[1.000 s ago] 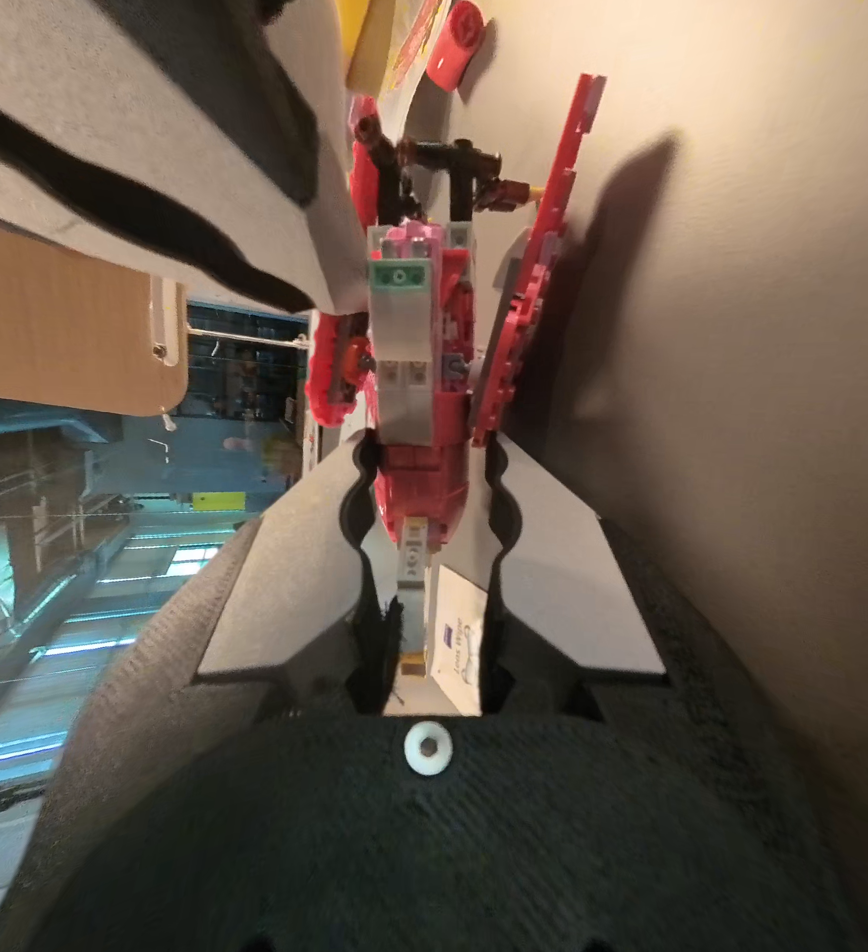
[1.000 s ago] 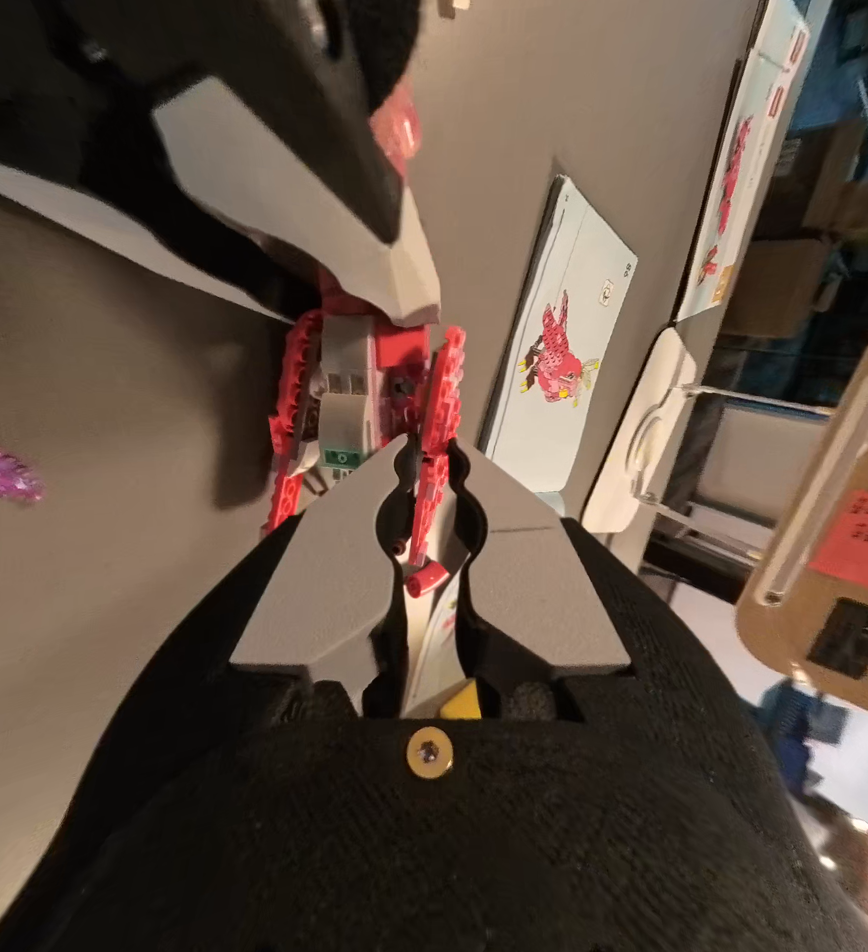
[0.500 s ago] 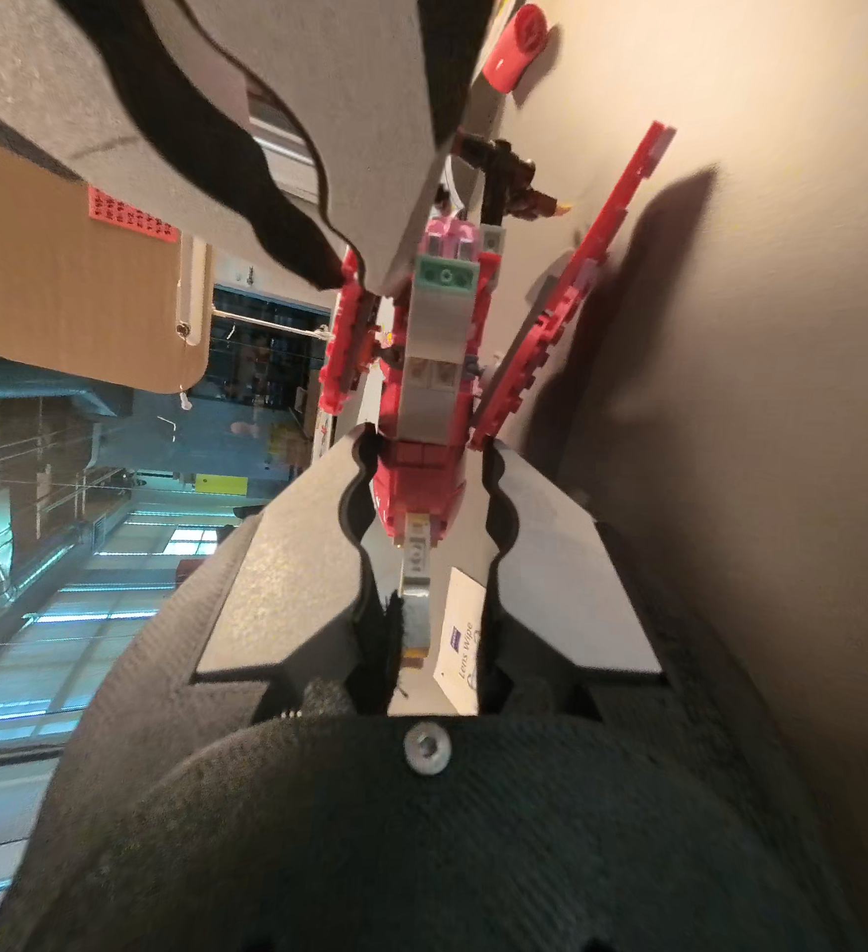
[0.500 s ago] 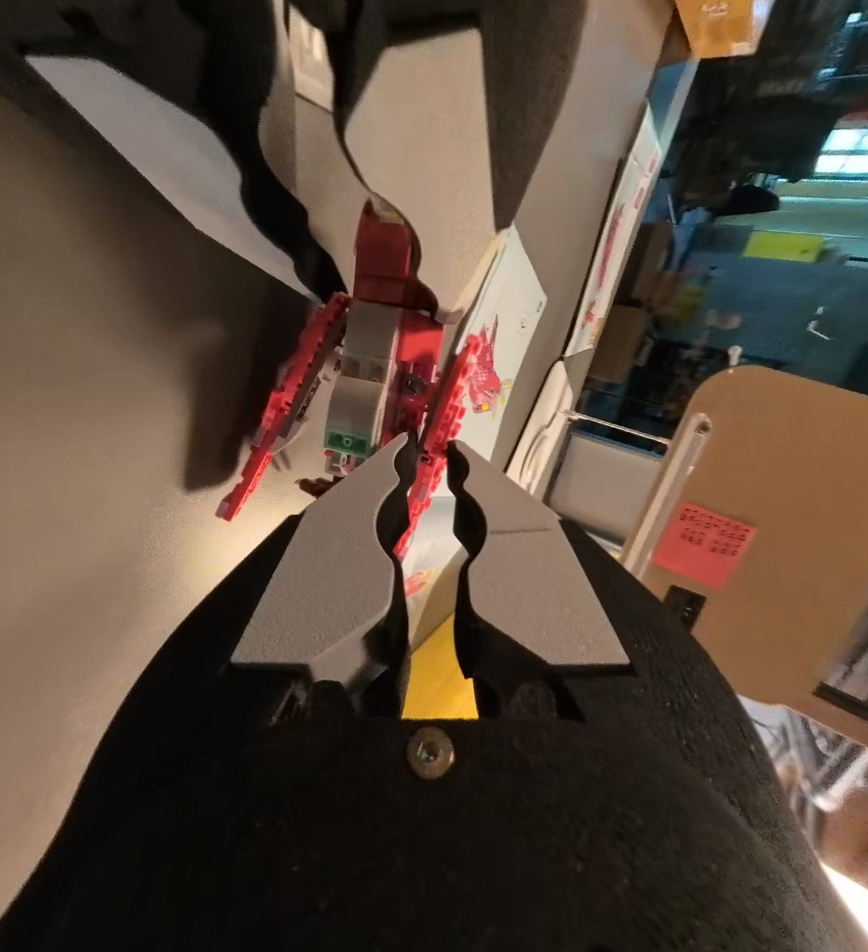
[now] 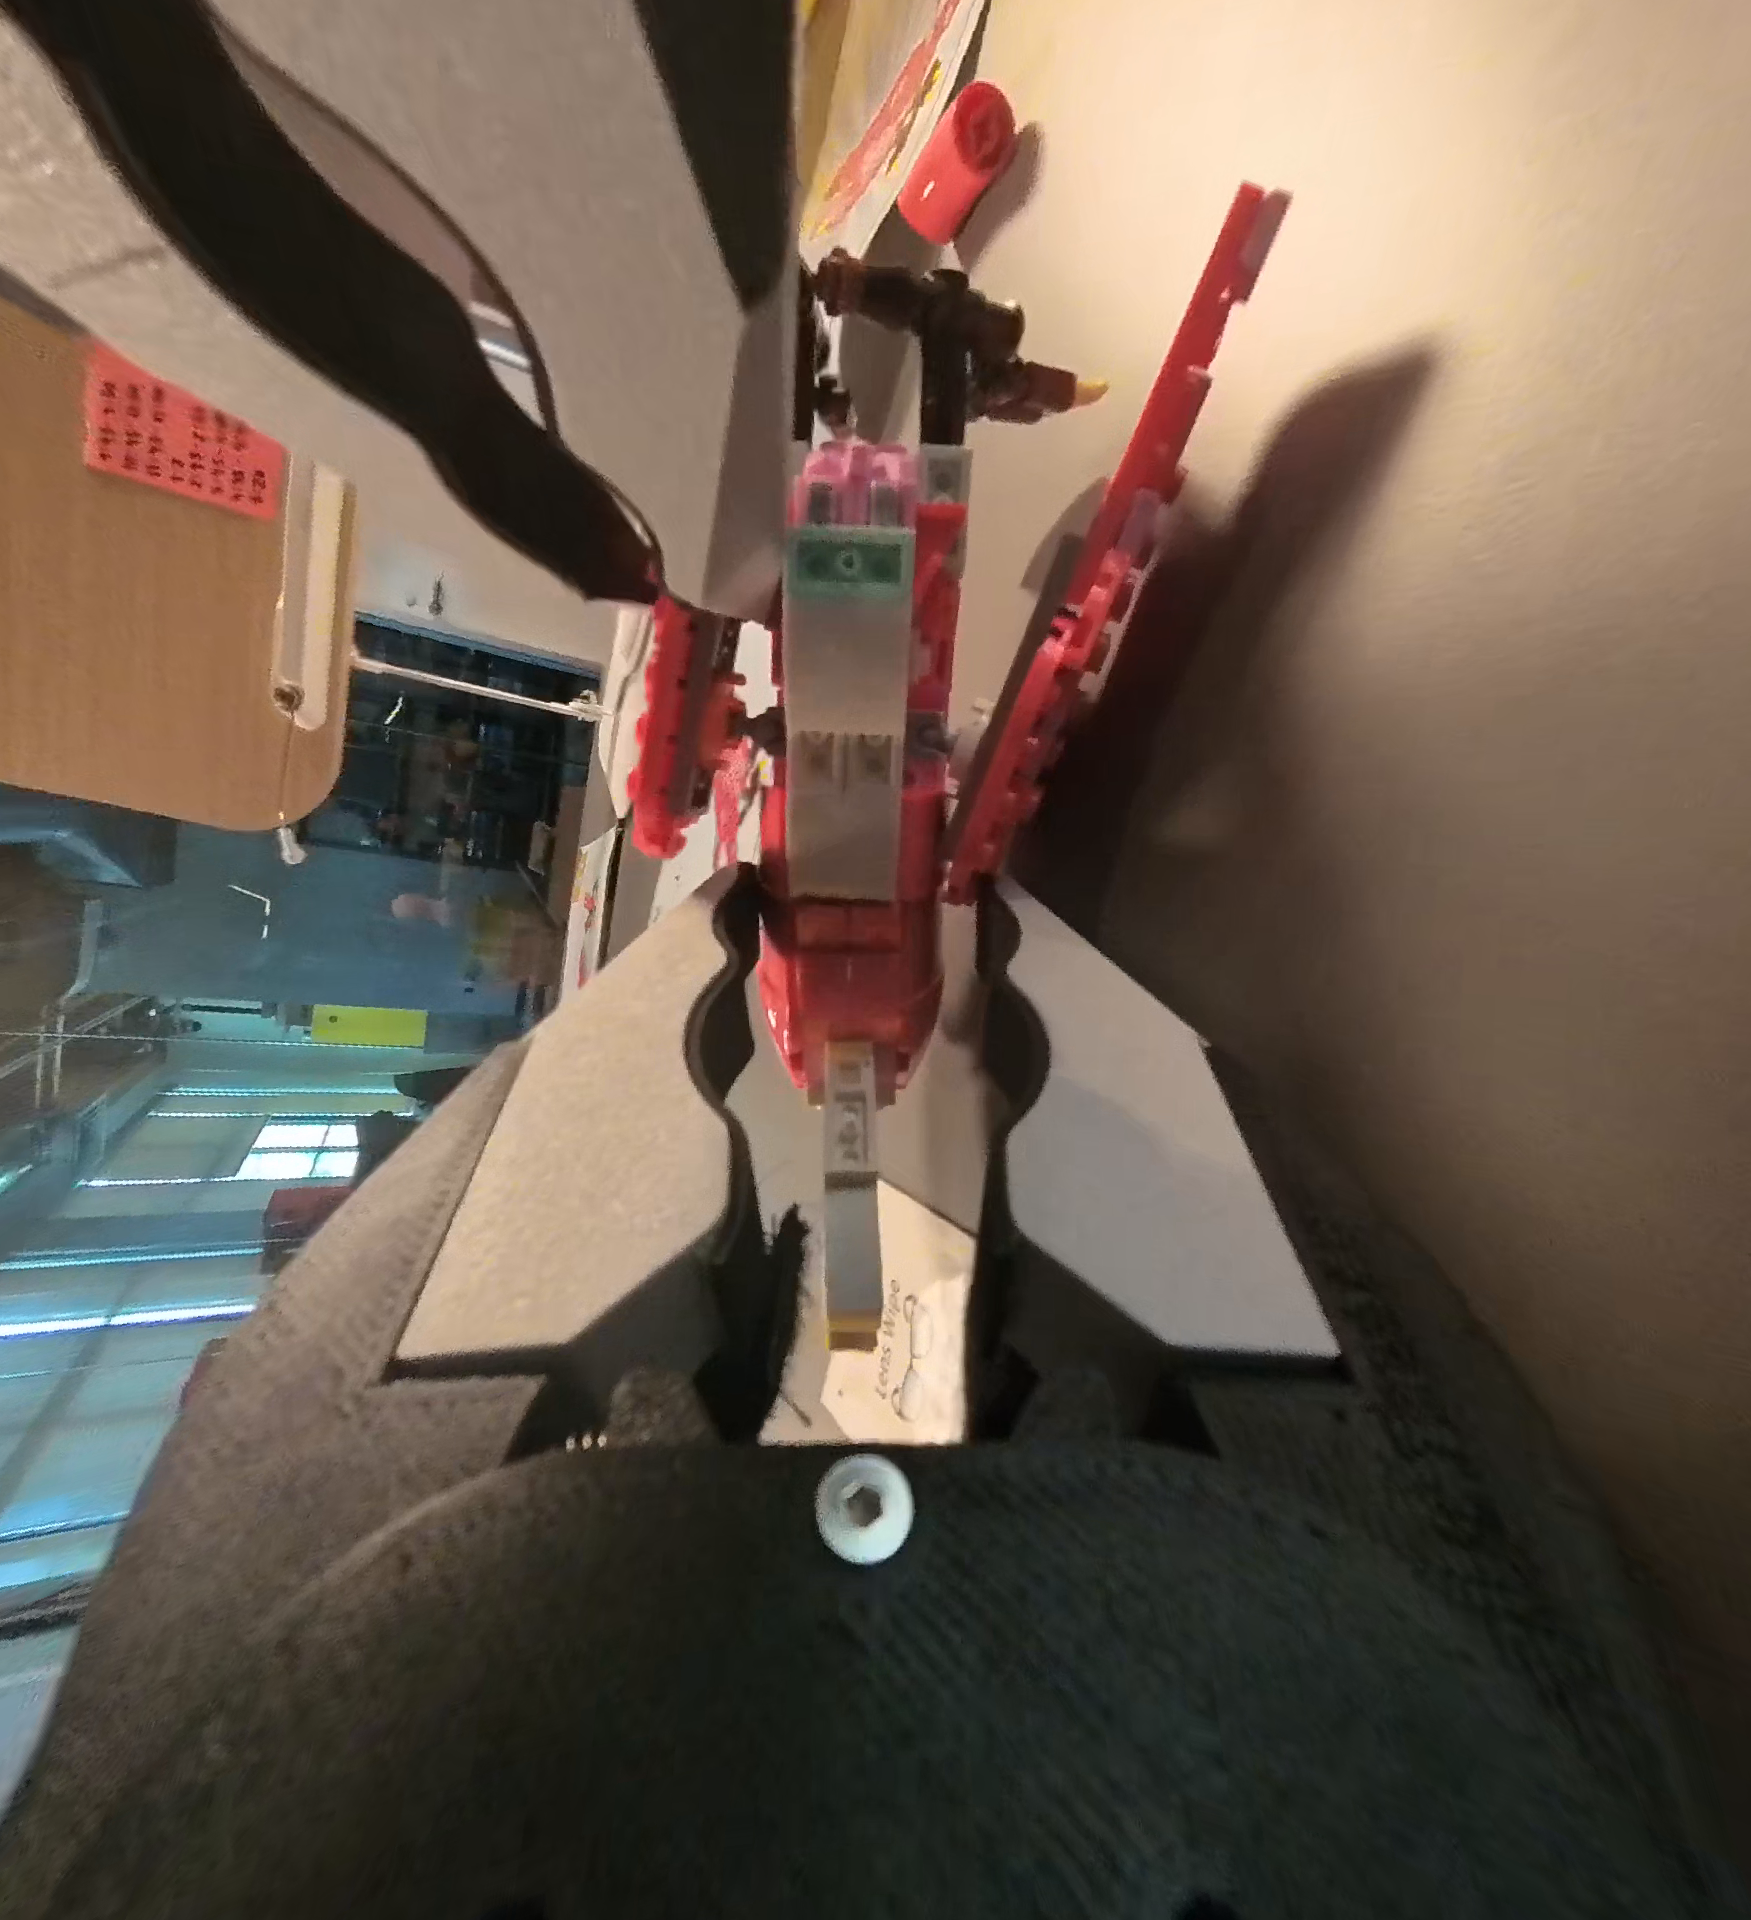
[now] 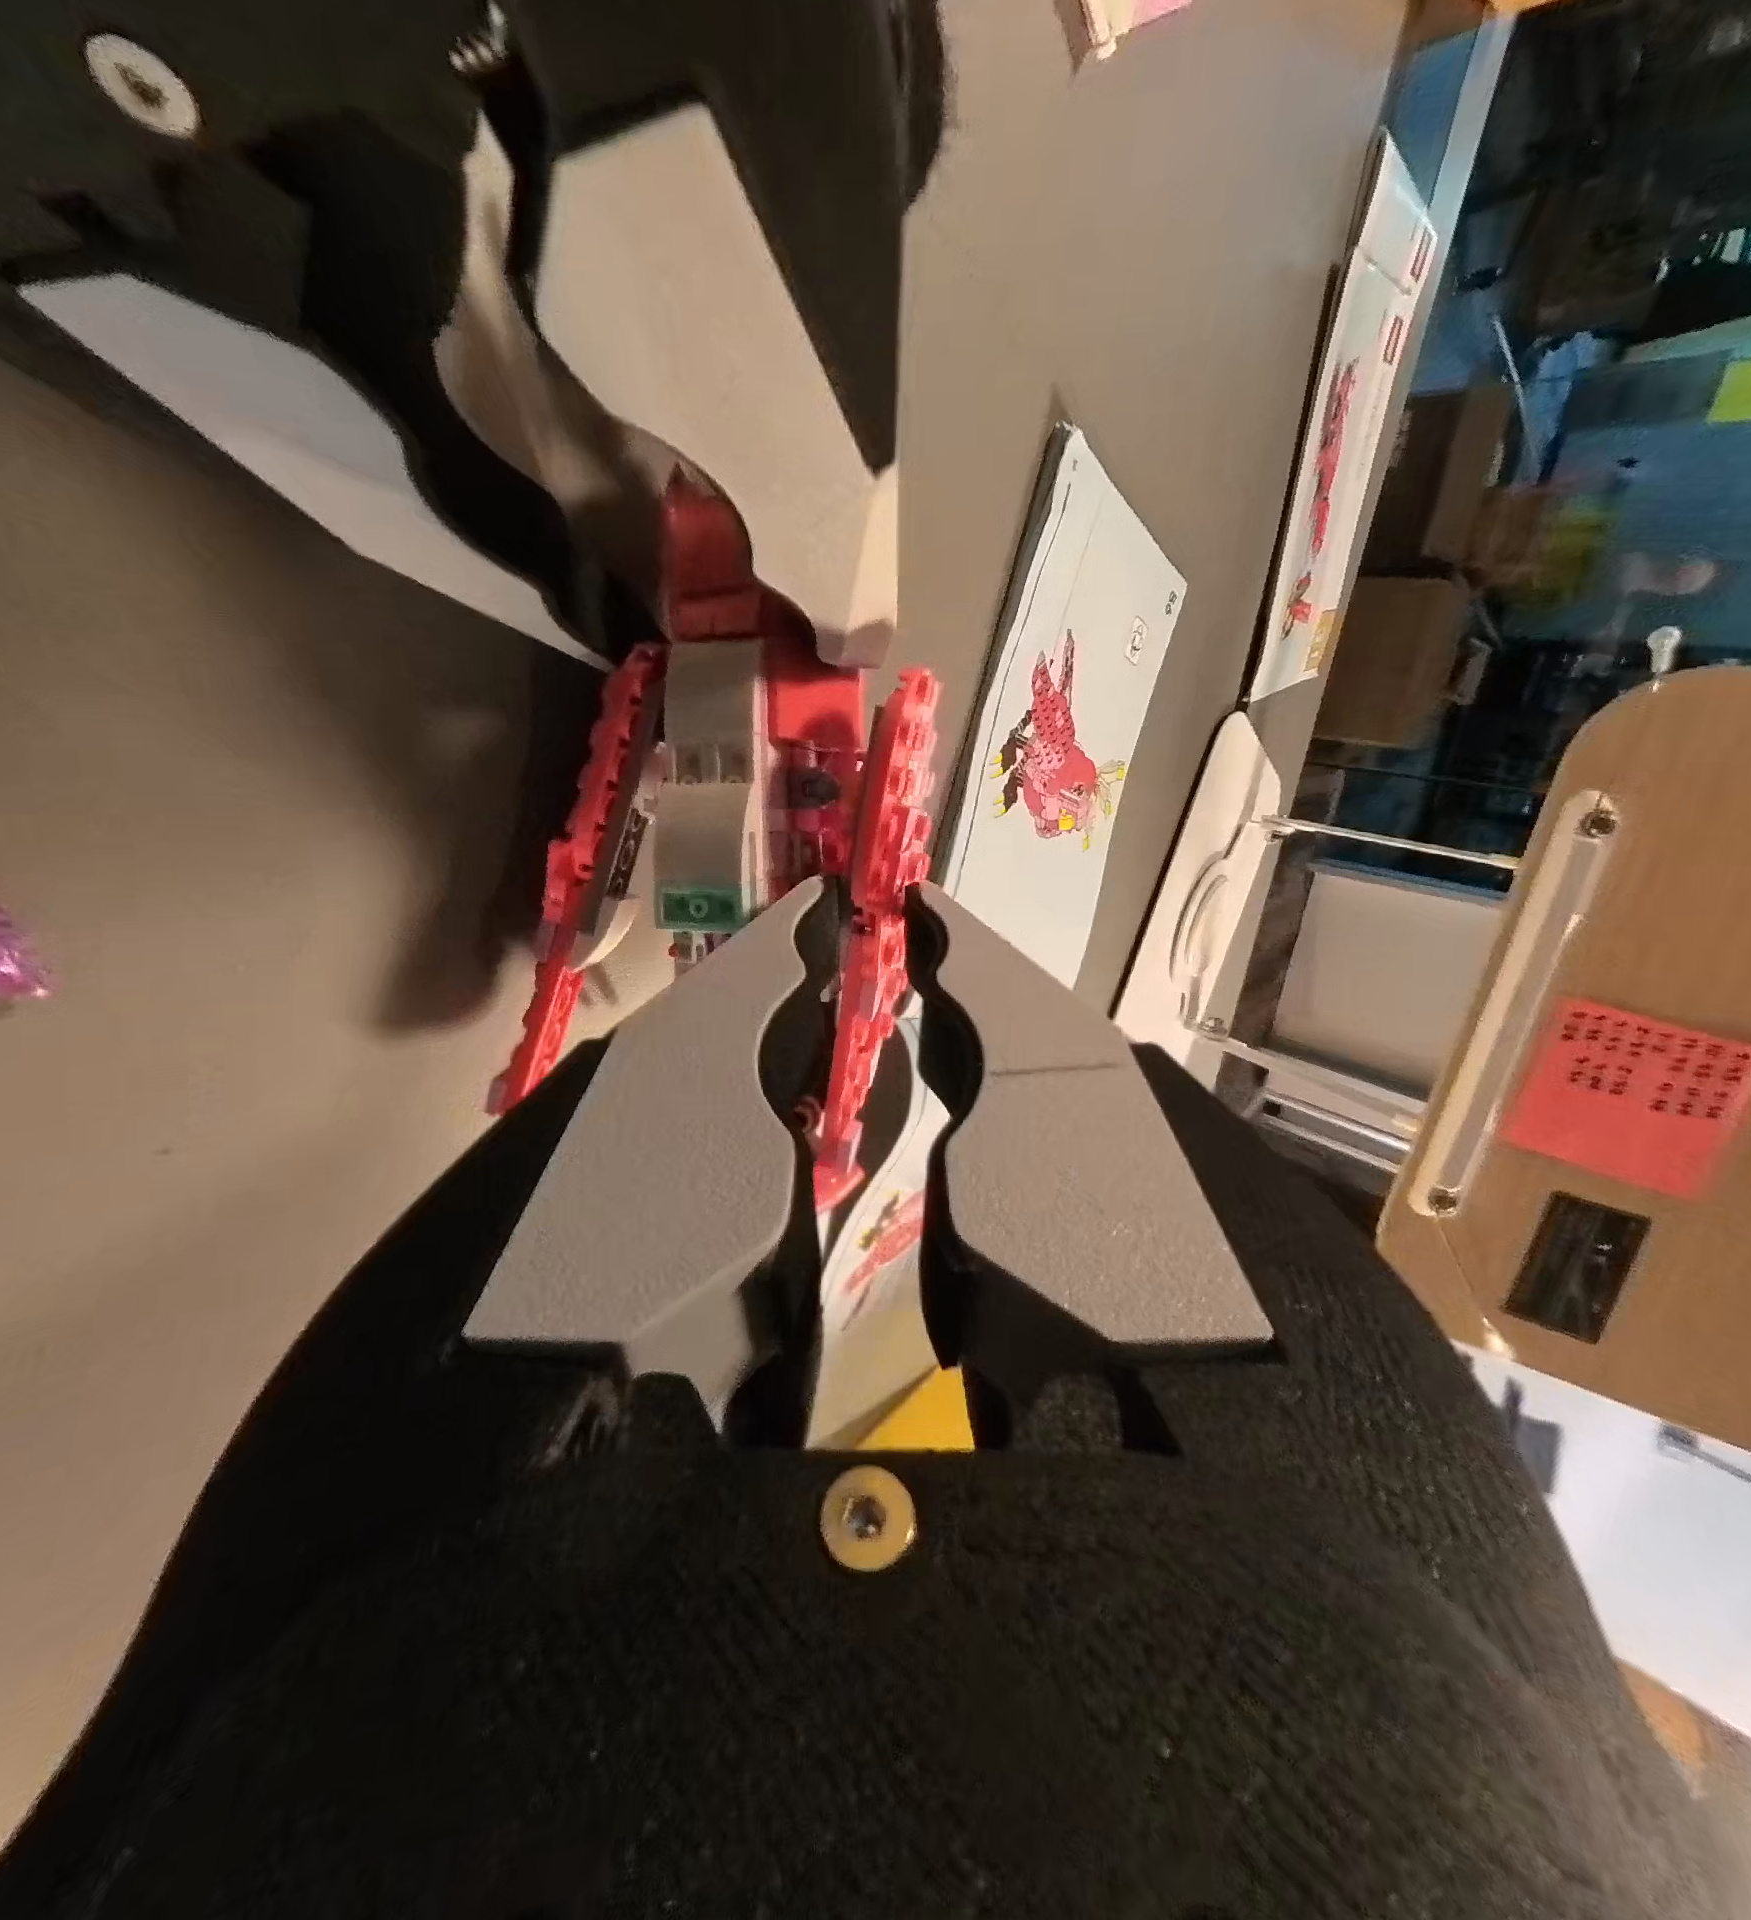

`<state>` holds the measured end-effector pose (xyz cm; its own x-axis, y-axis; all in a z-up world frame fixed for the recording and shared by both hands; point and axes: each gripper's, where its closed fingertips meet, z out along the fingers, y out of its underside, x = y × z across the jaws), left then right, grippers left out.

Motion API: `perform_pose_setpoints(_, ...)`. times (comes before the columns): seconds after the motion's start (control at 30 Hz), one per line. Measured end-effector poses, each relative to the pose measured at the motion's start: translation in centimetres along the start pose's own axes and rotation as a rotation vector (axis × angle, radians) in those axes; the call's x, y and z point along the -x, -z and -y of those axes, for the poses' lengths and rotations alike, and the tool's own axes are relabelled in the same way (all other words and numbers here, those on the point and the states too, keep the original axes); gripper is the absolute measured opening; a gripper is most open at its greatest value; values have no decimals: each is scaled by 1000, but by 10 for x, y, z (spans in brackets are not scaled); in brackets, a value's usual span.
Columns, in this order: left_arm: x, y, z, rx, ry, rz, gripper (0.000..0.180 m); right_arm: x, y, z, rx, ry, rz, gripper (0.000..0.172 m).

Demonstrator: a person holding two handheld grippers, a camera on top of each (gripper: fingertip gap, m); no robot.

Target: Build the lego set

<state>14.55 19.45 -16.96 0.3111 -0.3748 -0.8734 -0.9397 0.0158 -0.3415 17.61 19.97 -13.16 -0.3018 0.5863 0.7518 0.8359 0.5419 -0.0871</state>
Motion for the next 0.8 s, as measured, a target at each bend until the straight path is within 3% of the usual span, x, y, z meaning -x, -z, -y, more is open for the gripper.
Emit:
perform_pose_setpoints(0.1,1,0,0,-9,63,-10,46,0,-1,-3,14,5,-13,9)
perform_pose_setpoints(0.3,15,0,1,-22,94,63,76,-1,-1,-7,17,-38,-19,9)
perform_pose_setpoints(0.43,8,0,5,-51,24,46,63,0,-2,-7,8,-56,-9,9)
perform_pose_setpoints(0.53,0,-3,5,-35,-24,27,42,0,-1,-6,1,-48,5,9)
perform_pose_setpoints(0.8,6,-2,4,-6,-62,65,41,2,5,-2,-61,-47,71,13)
